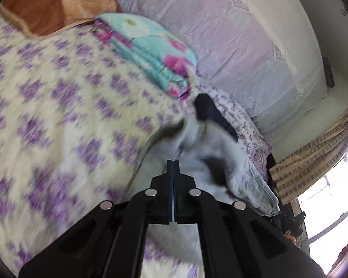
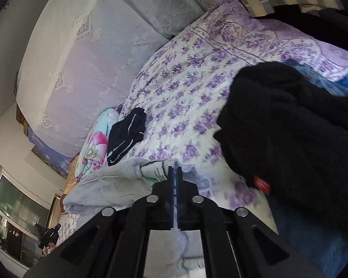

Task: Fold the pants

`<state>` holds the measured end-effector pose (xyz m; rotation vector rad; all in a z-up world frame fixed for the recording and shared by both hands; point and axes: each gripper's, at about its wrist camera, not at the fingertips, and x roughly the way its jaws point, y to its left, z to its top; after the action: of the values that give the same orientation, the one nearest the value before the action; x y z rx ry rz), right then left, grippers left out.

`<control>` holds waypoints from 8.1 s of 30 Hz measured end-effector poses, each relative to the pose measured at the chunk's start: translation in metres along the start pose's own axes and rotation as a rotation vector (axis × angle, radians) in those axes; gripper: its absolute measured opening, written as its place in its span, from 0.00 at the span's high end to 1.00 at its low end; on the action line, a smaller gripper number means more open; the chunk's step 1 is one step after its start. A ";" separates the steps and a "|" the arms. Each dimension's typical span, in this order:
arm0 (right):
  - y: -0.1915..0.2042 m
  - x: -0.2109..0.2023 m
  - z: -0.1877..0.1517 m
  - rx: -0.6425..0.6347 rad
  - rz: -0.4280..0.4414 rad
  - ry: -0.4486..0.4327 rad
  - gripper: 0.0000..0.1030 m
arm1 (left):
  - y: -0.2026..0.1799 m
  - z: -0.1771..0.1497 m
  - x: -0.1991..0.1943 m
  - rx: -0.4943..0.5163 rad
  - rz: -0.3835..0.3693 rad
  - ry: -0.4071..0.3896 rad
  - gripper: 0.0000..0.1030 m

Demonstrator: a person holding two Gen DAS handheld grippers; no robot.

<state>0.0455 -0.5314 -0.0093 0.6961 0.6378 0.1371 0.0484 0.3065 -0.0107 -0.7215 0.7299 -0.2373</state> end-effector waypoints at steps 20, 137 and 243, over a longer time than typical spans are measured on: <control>0.023 0.028 -0.028 0.433 0.026 0.181 0.36 | -0.087 0.012 0.072 0.215 0.170 0.159 0.62; -0.024 0.029 -0.103 0.370 0.121 0.306 0.82 | 0.058 -0.095 0.048 -0.524 -0.273 0.296 0.86; 0.224 0.303 -0.099 -0.073 0.377 0.956 0.20 | -0.214 -0.257 0.157 0.709 0.130 0.153 0.10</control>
<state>0.2506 -0.2066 -0.0768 0.6536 1.3964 0.8730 -0.0019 -0.0526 -0.0821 0.0182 0.7686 -0.4066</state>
